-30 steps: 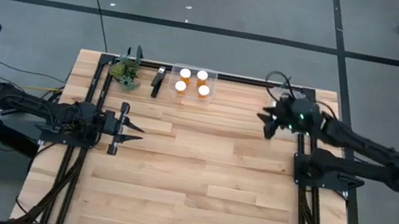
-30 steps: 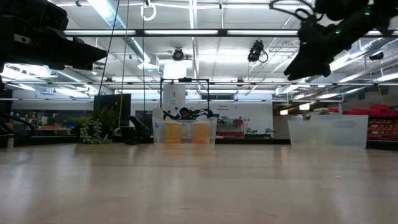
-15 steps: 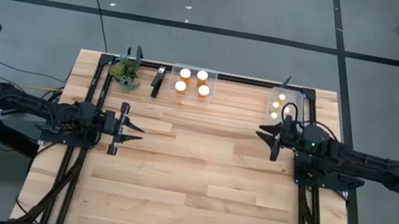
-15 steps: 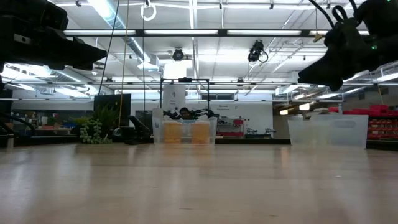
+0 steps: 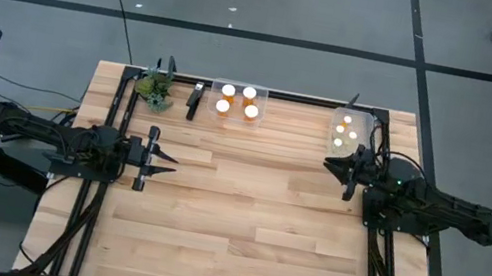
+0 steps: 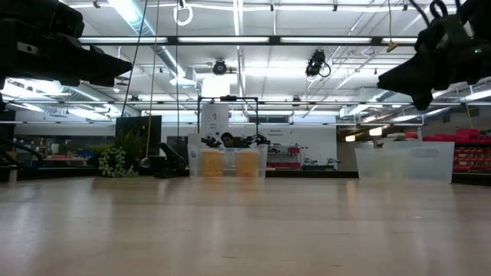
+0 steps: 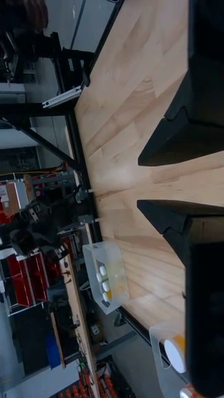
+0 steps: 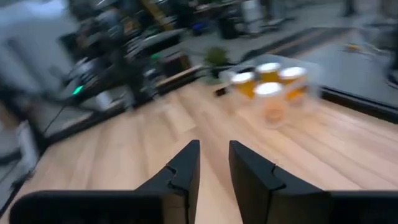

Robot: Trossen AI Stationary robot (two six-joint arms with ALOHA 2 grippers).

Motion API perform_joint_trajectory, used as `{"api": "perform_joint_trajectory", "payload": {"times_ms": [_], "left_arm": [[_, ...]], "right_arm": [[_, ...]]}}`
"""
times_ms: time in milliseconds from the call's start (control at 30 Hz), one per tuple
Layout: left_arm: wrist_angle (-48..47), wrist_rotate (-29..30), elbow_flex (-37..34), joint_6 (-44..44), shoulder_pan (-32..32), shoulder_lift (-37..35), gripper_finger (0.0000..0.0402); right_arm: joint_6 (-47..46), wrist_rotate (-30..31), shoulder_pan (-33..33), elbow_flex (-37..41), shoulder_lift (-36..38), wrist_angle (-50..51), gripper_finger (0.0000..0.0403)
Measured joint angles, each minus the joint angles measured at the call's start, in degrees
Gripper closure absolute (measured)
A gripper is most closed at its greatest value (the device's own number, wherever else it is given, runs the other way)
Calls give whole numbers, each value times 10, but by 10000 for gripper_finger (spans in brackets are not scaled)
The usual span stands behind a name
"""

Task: Pick and place medicine bottles into bin by pill shape (circle, oval)
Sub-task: Return to Home Position

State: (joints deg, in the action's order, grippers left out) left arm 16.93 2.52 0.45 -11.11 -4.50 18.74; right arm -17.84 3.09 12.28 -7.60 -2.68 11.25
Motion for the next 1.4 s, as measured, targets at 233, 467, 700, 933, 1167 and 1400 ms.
{"api": "perform_joint_trajectory", "payload": {"times_ms": [233,467,700,933,1167,1400], "left_arm": [[0,0,0,0,0,0,294],[0,0,0,0,0,0,294],[0,0,0,0,0,0,294],[0,0,0,0,0,0,294],[0,0,0,0,0,0,294],[0,0,0,0,0,0,294]], "right_arm": [[-47,43,0,-4,-4,4,313],[-46,43,0,-4,-4,3,313],[-46,43,0,-4,-4,3,313],[-46,43,0,-4,-4,3,313],[-46,43,0,-4,-4,2,313],[-46,43,0,-4,-4,2,313]]}}
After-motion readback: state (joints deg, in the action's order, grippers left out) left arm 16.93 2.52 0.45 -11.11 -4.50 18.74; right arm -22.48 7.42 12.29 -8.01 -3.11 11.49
